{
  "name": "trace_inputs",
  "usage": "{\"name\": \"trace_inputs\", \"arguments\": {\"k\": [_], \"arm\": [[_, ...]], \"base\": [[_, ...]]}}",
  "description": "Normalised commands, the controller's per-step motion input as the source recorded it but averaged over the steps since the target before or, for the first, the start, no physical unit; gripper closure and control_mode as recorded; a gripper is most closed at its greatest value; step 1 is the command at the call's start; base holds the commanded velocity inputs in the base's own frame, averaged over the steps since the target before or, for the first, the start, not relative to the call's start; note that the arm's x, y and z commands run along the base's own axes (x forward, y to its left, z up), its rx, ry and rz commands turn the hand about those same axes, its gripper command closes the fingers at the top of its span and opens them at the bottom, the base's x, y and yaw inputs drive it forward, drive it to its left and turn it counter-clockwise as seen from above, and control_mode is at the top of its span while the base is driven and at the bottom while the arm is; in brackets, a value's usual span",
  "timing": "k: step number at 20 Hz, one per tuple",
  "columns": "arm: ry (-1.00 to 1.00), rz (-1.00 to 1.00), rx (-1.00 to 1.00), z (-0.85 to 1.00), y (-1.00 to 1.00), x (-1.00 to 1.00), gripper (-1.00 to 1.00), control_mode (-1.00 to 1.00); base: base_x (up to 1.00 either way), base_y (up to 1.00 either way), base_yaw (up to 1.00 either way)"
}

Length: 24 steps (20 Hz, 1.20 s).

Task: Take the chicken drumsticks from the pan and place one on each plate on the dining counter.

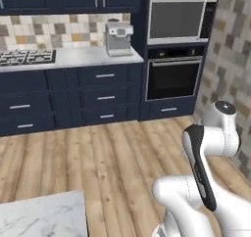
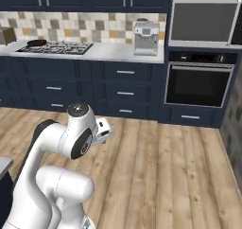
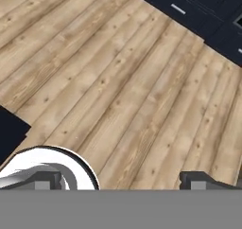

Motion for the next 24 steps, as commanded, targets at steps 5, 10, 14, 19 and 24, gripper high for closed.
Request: {"name": "trace_inputs", "arguments": {"k": [5, 10, 14, 19, 24], "arm": [[0.00, 0.00, 0.00, 0.00, 0.00, 0.00, -1.00, 1.00], [0.00, 0.00, 0.00, 0.00, 0.00, 0.00, -1.00, 1.00], [0.00, 0.00, 0.00, 0.00, 0.00, 0.00, -1.00, 1.00], [0.00, 0.00, 0.00, 0.00, 0.00, 0.00, -1.00, 1.00], [0.00, 0.00, 0.00, 0.00, 0.00, 0.00, -1.00, 1.00]], "base": [[1.00, 0.00, 0.19], [0.98, 0.00, 0.46], [0.86, 0.00, 0.58], [0.79, 0.00, 0.64], [0.97, 0.01, 0.27]]}}
